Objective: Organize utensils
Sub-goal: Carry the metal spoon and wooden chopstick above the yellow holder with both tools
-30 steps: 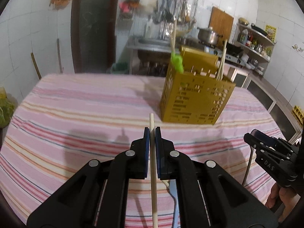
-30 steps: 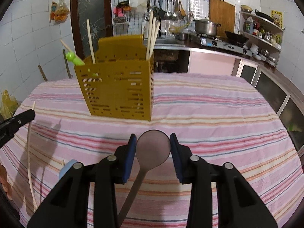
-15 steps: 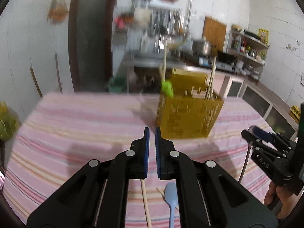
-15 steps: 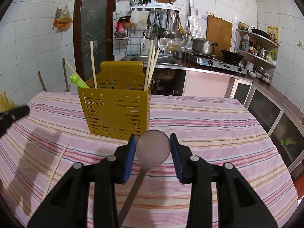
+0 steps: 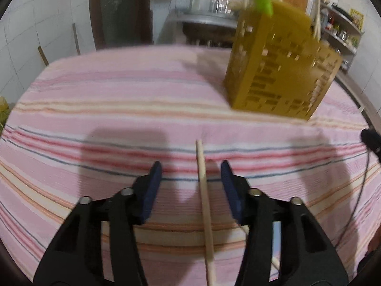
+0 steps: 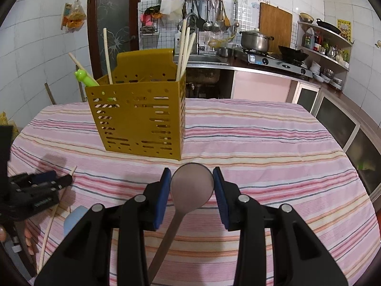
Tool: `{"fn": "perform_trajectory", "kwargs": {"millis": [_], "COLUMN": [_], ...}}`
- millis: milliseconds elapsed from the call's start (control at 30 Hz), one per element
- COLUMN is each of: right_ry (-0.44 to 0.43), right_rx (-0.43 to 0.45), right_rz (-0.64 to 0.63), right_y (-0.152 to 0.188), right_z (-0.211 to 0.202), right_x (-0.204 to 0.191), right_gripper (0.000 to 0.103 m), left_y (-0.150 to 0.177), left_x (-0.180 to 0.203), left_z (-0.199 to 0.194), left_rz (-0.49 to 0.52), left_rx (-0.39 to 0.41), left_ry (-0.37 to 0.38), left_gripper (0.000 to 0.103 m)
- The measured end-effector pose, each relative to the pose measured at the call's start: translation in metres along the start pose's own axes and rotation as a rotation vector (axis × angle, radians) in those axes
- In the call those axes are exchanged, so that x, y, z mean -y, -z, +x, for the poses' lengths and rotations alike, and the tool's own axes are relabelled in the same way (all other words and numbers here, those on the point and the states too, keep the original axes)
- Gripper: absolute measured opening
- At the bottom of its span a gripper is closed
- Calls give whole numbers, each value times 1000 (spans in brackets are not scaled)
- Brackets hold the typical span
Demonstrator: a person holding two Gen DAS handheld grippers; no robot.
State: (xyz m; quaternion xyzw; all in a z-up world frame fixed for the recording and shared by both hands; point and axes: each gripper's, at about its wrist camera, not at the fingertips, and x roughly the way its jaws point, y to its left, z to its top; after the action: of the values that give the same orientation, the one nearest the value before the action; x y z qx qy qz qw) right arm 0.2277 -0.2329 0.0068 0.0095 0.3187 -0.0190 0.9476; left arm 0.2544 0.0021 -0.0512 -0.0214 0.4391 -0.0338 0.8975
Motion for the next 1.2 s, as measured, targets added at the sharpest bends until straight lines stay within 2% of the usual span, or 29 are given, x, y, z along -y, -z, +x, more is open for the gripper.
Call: {"fn": "perform_trajectory", "kwargs": {"millis": [67, 267, 400, 533, 767, 967, 1200], "right_ry": [0, -8, -5, -2, 0, -1, 5], "right_rx": [-3, -13, -3, 15, 62, 102, 129], "right_rz": [5, 12, -1, -2, -15, -27, -35], "right_y": [1, 2, -1, -7, -21, -30, -35], "right_z": [3, 12, 10, 5, -9, -19, -26], "right_x": [2, 0, -1, 2, 3, 4, 8], "right_gripper": [36, 36, 36, 36, 36, 36, 36], "left_y": [0, -6, -11, -13, -29, -35, -41], "left_x": [2, 11, 13, 9, 13, 21, 26], "left_z": [2, 9, 7, -9, -75, -122, -146], "left_rz": [13, 41, 39, 18, 7, 12, 2], "left_rx": [9, -1, 4, 51, 270, 428, 502], "left_ry": [-17, -16, 4, 32, 81, 74, 71], "left_gripper": [42, 6, 5, 4, 4, 4, 4]}}
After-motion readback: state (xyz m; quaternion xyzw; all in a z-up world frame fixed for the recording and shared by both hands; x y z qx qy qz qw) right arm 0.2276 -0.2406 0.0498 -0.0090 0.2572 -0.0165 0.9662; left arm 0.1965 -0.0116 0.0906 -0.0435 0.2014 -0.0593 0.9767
